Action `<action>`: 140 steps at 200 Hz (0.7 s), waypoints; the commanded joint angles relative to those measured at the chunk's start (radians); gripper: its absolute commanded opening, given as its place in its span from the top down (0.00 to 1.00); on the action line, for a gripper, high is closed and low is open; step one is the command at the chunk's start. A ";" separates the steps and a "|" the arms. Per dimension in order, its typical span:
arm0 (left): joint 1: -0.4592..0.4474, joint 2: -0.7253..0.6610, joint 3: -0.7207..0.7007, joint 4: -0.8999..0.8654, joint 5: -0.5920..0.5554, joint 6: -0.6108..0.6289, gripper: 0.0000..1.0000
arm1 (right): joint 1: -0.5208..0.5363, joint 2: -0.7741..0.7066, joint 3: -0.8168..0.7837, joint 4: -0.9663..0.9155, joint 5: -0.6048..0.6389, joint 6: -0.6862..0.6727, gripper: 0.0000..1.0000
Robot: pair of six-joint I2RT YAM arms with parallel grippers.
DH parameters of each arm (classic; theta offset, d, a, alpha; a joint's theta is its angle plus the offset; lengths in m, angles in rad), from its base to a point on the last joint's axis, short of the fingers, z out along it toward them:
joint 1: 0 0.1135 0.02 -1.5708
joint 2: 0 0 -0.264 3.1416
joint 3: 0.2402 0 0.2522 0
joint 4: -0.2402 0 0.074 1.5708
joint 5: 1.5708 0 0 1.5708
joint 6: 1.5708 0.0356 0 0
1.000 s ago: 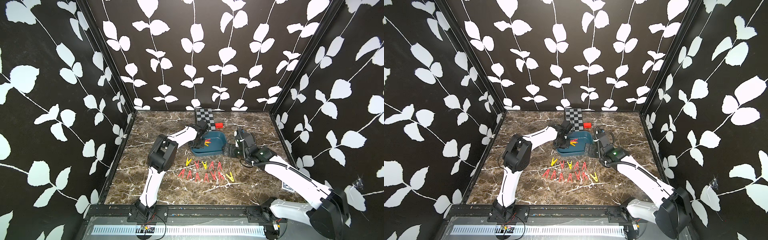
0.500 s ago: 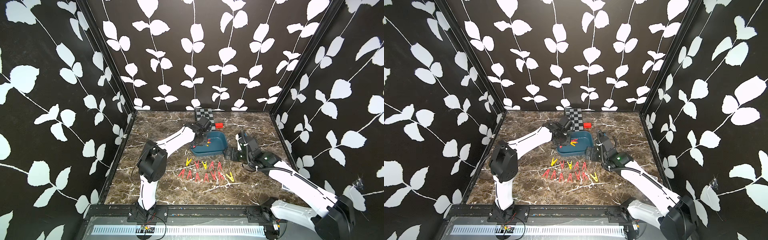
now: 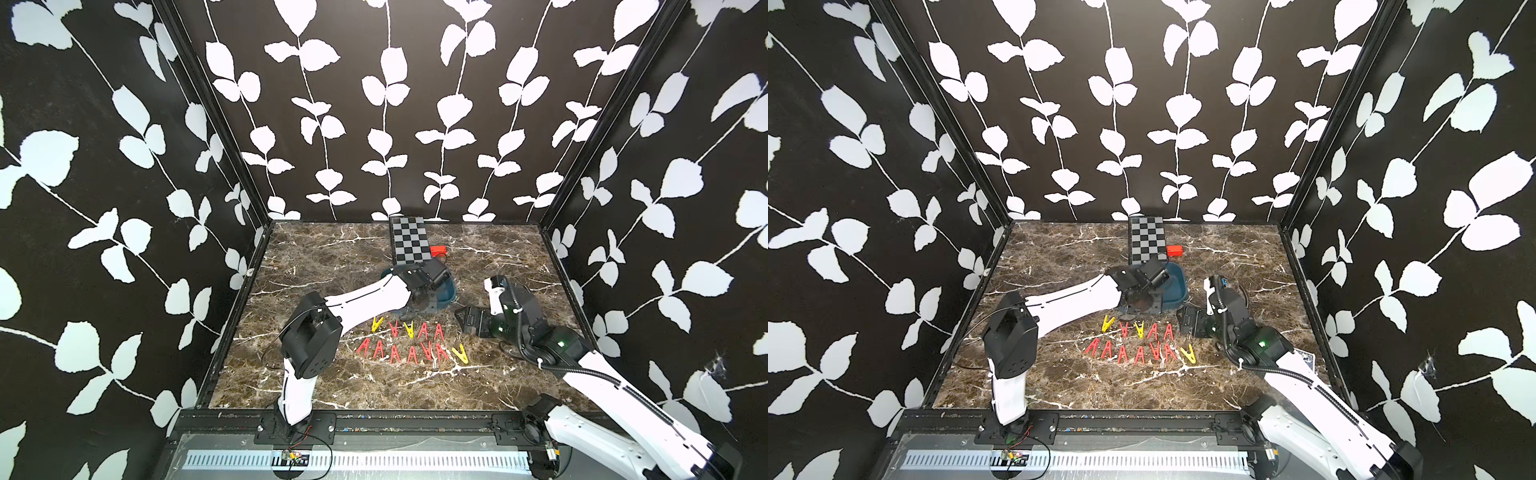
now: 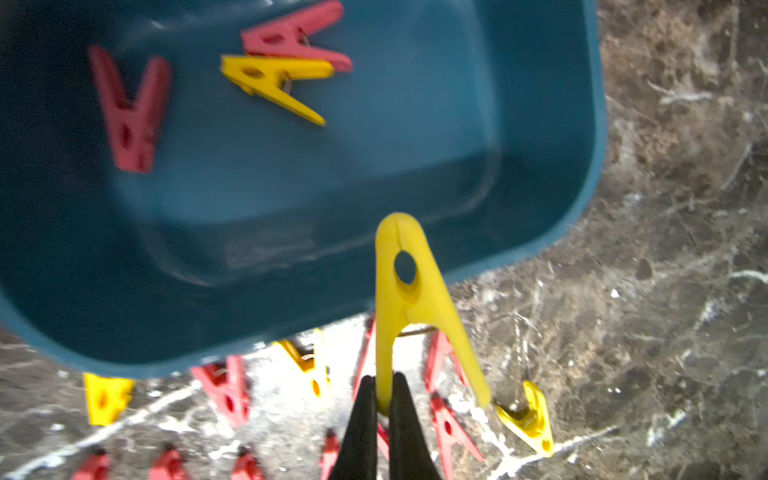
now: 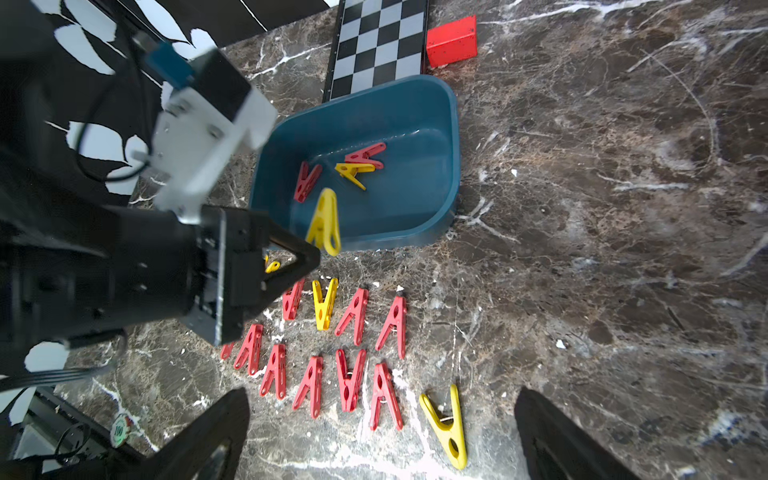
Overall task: Take the clothespins out of the storage box
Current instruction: Pick up the clothespin from the storage box, then place the clothespin at the center of the board.
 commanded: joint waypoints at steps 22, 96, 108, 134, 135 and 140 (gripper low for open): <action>-0.064 0.022 0.038 0.030 0.012 -0.068 0.97 | -0.007 -0.123 -0.044 -0.116 0.021 -0.001 0.01; -0.134 0.118 0.094 0.028 0.027 -0.094 0.97 | -0.009 -0.276 -0.093 -0.250 0.051 0.050 0.01; -0.144 0.132 0.109 0.029 0.033 -0.094 0.97 | -0.009 -0.291 -0.098 -0.266 0.052 0.056 0.01; -0.158 0.166 0.140 0.024 0.046 -0.088 0.97 | -0.009 -0.316 -0.112 -0.281 0.057 0.069 0.01; -0.159 0.167 0.142 0.024 0.047 -0.088 0.97 | -0.009 -0.318 -0.113 -0.281 0.057 0.070 0.01; -0.161 0.172 0.144 0.025 0.050 -0.088 0.97 | -0.009 -0.321 -0.114 -0.282 0.056 0.073 0.01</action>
